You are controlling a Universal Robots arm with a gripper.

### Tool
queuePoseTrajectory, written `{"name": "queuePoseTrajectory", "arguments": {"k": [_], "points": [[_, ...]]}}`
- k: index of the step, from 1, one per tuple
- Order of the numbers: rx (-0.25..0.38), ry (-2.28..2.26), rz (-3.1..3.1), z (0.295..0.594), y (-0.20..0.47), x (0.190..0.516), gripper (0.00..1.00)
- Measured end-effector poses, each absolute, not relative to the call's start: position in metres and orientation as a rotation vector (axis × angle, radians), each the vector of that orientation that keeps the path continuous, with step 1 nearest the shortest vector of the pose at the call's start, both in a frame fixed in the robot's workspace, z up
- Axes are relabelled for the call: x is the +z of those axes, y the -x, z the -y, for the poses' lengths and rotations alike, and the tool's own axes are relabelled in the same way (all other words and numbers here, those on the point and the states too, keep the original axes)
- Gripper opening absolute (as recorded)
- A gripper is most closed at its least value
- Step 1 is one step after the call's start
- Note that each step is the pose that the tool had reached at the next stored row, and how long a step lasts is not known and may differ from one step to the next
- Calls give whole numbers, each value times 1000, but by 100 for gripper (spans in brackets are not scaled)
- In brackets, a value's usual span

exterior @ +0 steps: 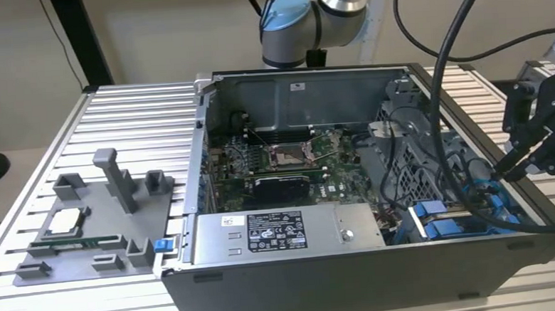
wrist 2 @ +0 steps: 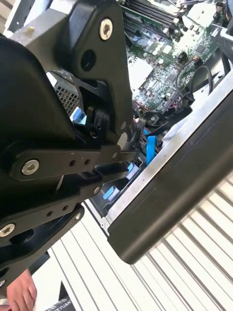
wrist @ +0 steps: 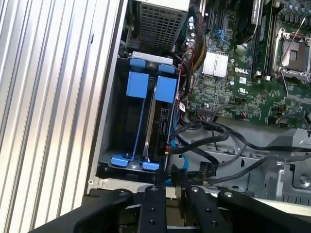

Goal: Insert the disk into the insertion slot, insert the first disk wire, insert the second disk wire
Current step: 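Insert the second disk wire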

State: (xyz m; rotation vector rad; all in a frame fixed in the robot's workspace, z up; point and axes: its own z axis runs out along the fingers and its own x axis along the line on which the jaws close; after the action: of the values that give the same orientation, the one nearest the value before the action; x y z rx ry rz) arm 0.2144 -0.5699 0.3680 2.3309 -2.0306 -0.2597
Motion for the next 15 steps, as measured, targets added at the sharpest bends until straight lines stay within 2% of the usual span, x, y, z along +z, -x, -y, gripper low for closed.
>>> {"name": "queuePoseTrajectory", "arguments": {"k": [15], "points": [[-291,-2186,2202,570,-214,360,100]]}}
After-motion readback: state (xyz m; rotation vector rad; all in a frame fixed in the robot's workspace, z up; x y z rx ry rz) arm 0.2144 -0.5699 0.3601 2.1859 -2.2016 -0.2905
